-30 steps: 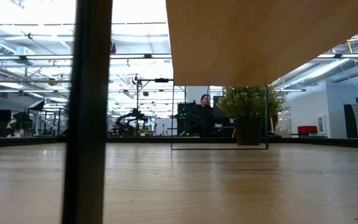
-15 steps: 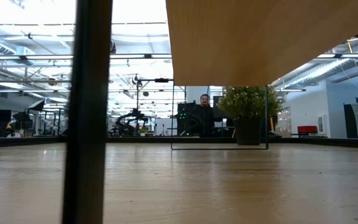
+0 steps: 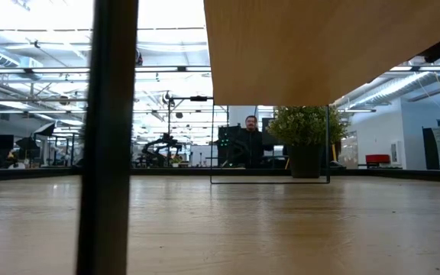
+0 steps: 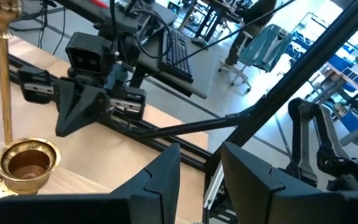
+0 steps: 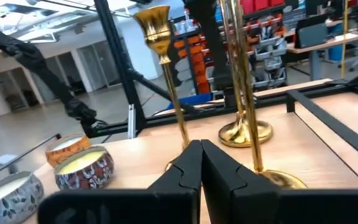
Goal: Pick & Place candle stick holders
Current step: Put the red patterned scented candle on the shelf
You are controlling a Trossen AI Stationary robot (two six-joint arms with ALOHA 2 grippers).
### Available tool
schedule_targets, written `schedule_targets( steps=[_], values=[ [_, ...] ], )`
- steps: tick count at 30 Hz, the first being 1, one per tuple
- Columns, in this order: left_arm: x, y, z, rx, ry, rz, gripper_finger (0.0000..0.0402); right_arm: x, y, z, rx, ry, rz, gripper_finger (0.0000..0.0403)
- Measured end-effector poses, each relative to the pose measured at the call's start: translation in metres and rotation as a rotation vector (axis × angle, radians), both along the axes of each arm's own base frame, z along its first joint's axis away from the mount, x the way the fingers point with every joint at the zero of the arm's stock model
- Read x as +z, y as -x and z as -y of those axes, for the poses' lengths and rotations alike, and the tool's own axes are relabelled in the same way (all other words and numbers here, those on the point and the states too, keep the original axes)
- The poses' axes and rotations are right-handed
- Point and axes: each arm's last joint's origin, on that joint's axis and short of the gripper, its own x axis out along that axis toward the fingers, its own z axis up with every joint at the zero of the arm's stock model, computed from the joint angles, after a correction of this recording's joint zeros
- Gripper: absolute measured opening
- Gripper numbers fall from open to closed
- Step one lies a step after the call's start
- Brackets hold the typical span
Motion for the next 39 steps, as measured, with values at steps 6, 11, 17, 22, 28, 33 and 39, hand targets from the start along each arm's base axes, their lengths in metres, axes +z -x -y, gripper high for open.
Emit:
schedule_targets(
  steps=[6, 11, 17, 22, 28, 33, 39],
  values=[
    [0.0, -0.001, -0.002, 0.008, 0.012, 0.0, 0.0122, 0.002, 0.001, 0.008, -0.045, 0.003, 0.017, 0.0],
    [0.0, -0.001, -0.001, 0.011, 0.03, 0.0, 0.0122, 0.005, 0.005, 0.009, -0.061, 0.03, 0.054, 0.0],
    [0.0, -0.001, -0.001, 0.013, 0.037, 0.0, 0.0122, 0.005, 0.01, 0.01, -0.061, 0.033, 0.047, 0.0],
    [0.0, -0.001, -0.002, 0.016, 0.037, 0.001, 0.0122, 0.002, 0.016, 0.01, -0.06, 0.029, 0.018, 0.0],
    [0.0, -0.001, -0.004, 0.022, 0.036, 0.001, 0.0122, 0.004, 0.024, 0.01, -0.062, 0.033, 0.042, 0.0],
    [0.0, -0.002, -0.006, 0.026, 0.037, 0.001, 0.0122, 0.002, 0.029, 0.01, -0.063, 0.031, 0.028, 0.0],
    [0.0, -0.003, -0.007, 0.031, 0.038, 0.002, 0.0122, -0.001, 0.033, 0.01, -0.066, 0.031, 0.0, 0.0]
  ],
)
